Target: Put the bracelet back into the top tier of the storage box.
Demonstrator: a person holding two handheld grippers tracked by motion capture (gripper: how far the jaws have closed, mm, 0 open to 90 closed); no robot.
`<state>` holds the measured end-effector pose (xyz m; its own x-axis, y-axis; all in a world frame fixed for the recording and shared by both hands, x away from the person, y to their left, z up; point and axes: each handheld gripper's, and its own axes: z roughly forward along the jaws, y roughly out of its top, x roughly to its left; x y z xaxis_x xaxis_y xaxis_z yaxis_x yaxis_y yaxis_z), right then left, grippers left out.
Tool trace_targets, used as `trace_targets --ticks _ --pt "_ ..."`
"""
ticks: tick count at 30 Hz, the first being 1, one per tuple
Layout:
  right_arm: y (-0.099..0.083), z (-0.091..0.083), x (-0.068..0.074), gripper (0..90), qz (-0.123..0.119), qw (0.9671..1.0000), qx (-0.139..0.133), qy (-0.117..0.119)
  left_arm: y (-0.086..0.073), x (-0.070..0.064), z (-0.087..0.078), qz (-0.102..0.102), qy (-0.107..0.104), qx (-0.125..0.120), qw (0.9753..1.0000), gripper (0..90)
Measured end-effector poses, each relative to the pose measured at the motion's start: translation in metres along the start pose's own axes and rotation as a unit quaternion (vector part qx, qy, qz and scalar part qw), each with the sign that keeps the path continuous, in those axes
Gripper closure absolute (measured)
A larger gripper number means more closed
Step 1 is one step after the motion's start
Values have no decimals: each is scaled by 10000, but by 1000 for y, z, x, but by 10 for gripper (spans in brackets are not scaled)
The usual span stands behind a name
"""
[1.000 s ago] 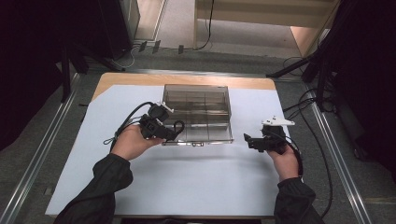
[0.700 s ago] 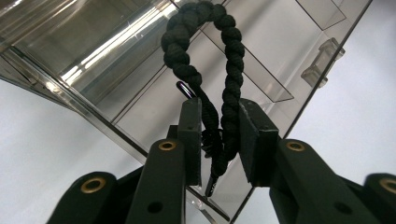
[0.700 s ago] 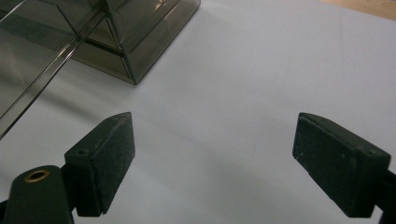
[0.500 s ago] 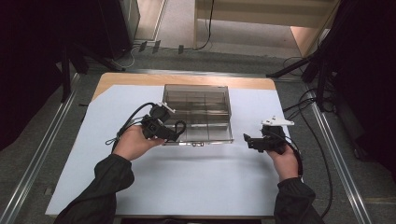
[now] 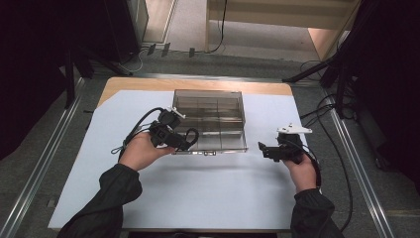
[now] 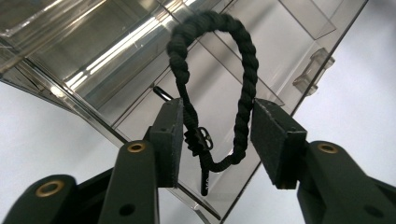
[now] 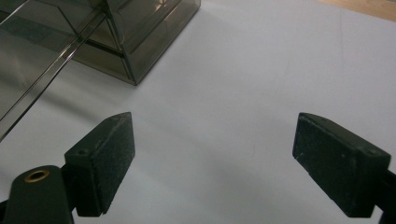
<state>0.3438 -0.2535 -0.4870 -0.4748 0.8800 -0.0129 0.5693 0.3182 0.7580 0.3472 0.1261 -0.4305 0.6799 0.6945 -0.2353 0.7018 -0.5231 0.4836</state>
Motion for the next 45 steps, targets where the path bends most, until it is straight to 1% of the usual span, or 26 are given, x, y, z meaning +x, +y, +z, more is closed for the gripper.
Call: trace_targets --ticks 2,5,7,9,12,14,15,17,20,22,24,27,29,32,33,35,36,37,41,45 --pt "0 0 0 140 6 10000 -1 1 1 0 -2 20 -1 -4 10000 537" --pt "0 0 0 140 18 10000 3 -2 3 -3 -6 54 64 -22 10000 536" --pt "0 0 0 140 23 10000 2 2 5 -3 -9 60 55 -60 9999 548" --pt "0 0 0 140 27 10000 5 1 7 -4 -11 55 26 -106 9999 592" --pt "0 -1 0 140 27 10000 -1 -3 11 -5 -13 86 -13 -136 9999 688" --pt "0 0 1 140 3 10000 9 -6 14 -7 -13 143 -5 -124 9998 736" --pt "0 0 1 140 -4 10000 10 -5 16 -10 -14 221 15 -137 9997 753" --pt "0 -1 1 140 -2 10000 9 -7 20 -14 -14 372 37 -188 9991 814" --pt "0 -1 0 140 40 10000 7 -17 26 -18 -13 465 -1 -162 9988 880" --pt "-1 -1 0 140 47 10000 4 -25 32 -19 -10 510 -10 -139 9986 900" --pt "-1 -2 0 140 36 10000 11 -20 36 -20 -6 518 -9 -106 9986 900" --pt "-1 -1 0 140 19 10000 19 -18 44 -24 -1 557 -25 -132 9984 900" --pt "-1 -1 0 140 27 10000 25 -17 48 -27 2 601 -12 -124 9981 900" --pt "-2 -1 0 140 37 10000 34 -7 53 -29 7 604 4 -113 9981 900" --pt "-2 -1 0 140 34 10000 31 -13 54 -29 9 589 52 -78 9982 900" --pt "-2 -2 -1 140 30 10000 29 -4 56 -30 13 585 210 -53 9981 900" --pt "-2 -2 -1 140 30 10000 27 -9 57 -30 13 622 228 -27 9978 900" --pt "-3 -2 -1 140 32 10000 25 -8 58 -30 15 601 225 -34 9979 900" --pt "-3 -2 -2 140 40 10000 34 -13 59 -26 19 565 259 117 9980 900" --pt "-3 -2 -2 140 49 10000 23 -18 59 -25 19 534 239 165 9982 900"
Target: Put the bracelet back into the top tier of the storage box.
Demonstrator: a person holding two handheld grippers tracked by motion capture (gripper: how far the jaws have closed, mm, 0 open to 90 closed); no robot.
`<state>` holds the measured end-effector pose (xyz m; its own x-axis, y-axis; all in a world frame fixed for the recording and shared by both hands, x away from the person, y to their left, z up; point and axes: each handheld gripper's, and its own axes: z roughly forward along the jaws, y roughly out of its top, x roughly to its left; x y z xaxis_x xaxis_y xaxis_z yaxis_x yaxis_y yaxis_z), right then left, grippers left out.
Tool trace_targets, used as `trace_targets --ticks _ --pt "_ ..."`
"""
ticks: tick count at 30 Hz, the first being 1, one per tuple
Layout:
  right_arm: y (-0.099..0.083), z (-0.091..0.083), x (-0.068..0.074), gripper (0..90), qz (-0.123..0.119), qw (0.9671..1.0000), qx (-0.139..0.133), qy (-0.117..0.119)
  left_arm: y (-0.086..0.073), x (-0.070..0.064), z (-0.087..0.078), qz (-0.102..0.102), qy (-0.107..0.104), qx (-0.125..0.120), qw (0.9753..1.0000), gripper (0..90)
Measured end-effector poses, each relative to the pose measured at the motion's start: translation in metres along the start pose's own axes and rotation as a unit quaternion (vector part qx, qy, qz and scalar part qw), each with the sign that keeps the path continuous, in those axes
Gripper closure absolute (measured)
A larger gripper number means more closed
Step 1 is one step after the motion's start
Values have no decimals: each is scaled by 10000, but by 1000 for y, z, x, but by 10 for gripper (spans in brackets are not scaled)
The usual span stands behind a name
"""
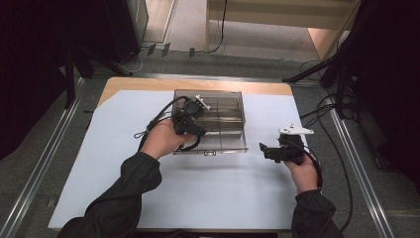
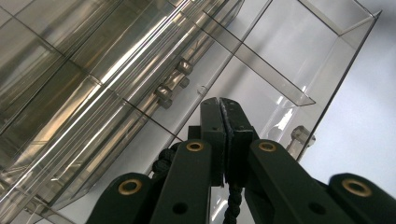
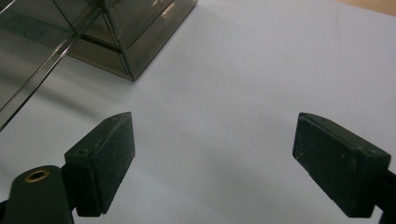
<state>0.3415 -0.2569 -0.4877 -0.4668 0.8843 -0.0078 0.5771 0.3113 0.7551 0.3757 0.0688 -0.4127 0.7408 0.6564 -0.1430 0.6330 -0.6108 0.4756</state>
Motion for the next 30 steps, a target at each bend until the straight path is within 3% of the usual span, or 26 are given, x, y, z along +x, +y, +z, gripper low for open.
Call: trace_targets --ticks 30 --pt "-1 2 1 140 -67 9999 81 12 -14 9 -5 -60 173 108 9998 876"
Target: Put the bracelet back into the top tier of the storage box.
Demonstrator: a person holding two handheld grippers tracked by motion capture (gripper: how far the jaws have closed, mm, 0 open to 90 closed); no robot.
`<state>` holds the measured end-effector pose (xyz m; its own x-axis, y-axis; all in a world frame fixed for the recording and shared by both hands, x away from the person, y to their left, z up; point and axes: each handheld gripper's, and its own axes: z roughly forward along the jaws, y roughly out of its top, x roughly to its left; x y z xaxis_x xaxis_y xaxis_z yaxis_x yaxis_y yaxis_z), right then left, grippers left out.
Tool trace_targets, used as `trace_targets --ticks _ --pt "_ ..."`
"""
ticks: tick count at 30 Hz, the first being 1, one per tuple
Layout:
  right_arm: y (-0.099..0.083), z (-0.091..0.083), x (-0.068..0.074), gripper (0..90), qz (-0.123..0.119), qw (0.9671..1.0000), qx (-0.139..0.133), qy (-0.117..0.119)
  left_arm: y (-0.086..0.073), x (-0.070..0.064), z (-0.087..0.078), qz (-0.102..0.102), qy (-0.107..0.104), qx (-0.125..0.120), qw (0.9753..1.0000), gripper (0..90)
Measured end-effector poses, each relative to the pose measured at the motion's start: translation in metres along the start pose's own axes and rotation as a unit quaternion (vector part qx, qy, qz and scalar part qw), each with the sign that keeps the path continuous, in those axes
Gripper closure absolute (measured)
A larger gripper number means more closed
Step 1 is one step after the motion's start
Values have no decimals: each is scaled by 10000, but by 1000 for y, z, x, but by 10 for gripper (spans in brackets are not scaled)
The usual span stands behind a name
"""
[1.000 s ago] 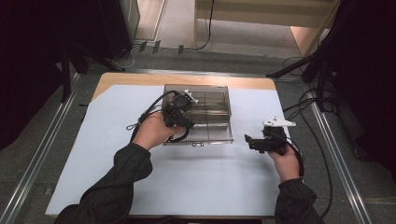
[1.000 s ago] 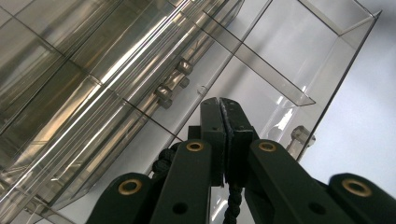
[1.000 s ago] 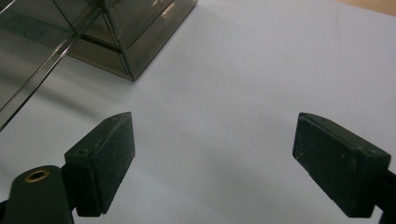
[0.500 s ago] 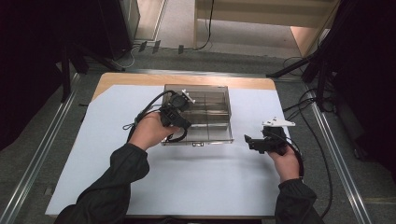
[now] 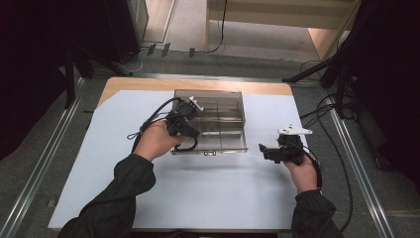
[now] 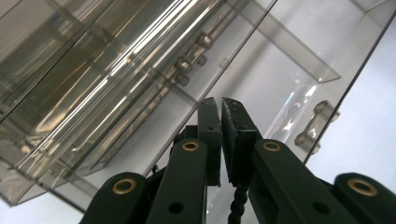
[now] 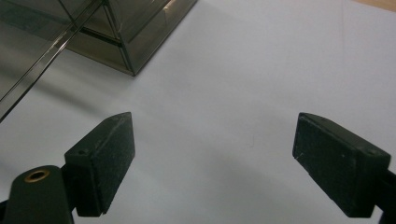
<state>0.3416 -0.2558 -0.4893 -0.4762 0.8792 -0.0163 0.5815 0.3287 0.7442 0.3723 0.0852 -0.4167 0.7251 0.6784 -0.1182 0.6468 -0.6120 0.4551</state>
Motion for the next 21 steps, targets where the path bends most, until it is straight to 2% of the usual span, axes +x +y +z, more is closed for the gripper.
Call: trace_targets --ticks 8,16,21 --pt "0 0 0 140 -15 10000 6 -4 -6 2 -4 -116 -104 -86 9998 857" --pt "0 0 0 140 -15 10000 -1 0 -7 4 -7 -255 -206 -102 9994 791" --pt "0 0 0 140 -4 10000 -3 3 -10 4 -10 -248 -228 -155 9993 757"
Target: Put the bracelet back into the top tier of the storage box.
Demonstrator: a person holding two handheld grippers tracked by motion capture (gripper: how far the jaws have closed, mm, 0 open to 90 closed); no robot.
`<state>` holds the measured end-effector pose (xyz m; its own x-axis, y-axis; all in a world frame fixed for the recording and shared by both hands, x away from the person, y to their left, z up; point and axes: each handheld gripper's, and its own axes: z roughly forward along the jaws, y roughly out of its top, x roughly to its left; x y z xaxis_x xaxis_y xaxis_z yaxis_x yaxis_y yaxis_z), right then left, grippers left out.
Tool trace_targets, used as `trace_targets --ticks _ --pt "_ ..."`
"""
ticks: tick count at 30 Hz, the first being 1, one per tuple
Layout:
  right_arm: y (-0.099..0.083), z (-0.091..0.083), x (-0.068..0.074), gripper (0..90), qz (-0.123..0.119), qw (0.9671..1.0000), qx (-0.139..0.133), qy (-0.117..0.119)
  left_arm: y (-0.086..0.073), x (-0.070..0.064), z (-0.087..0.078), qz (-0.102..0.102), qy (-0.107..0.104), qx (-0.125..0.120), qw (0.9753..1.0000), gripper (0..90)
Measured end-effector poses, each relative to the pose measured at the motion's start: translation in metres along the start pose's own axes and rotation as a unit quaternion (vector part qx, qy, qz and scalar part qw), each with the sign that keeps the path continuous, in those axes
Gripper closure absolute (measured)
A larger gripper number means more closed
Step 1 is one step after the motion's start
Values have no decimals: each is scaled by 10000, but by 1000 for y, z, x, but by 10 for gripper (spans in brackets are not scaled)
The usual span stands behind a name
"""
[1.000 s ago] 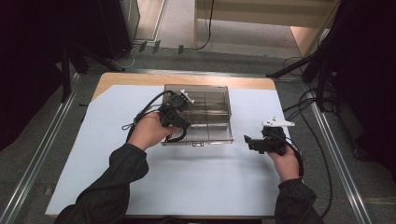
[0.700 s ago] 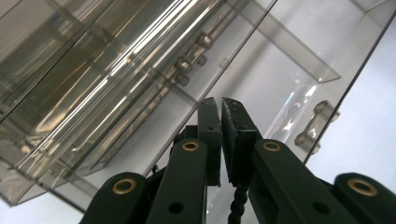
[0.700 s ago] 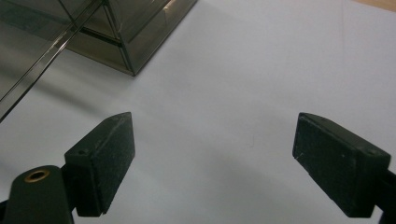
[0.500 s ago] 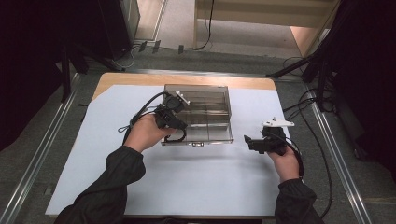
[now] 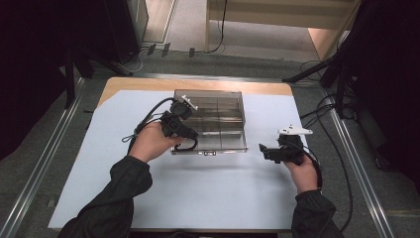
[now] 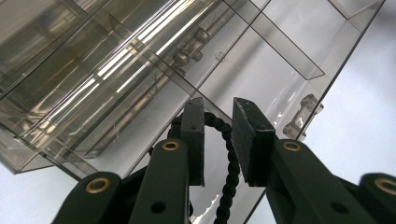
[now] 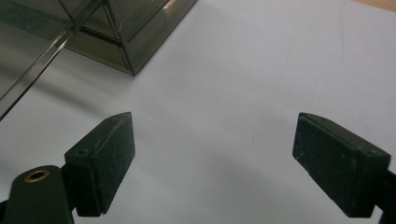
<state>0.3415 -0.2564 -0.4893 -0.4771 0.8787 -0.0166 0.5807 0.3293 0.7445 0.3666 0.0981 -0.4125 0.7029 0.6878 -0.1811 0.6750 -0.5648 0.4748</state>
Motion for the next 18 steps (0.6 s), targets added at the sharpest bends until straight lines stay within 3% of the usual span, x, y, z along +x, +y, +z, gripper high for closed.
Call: trace_targets --ticks 8,11,18 --pt "2 2 2 140 -37 10000 9 35 -6 0 -8 -43 -83 -63 9999 657" --pt "2 3 3 140 -47 10000 18 45 -8 2 -11 -223 -139 -2 9997 593" --pt "3 3 3 140 -57 10000 25 65 -17 5 -16 -279 -59 -64 9996 481"
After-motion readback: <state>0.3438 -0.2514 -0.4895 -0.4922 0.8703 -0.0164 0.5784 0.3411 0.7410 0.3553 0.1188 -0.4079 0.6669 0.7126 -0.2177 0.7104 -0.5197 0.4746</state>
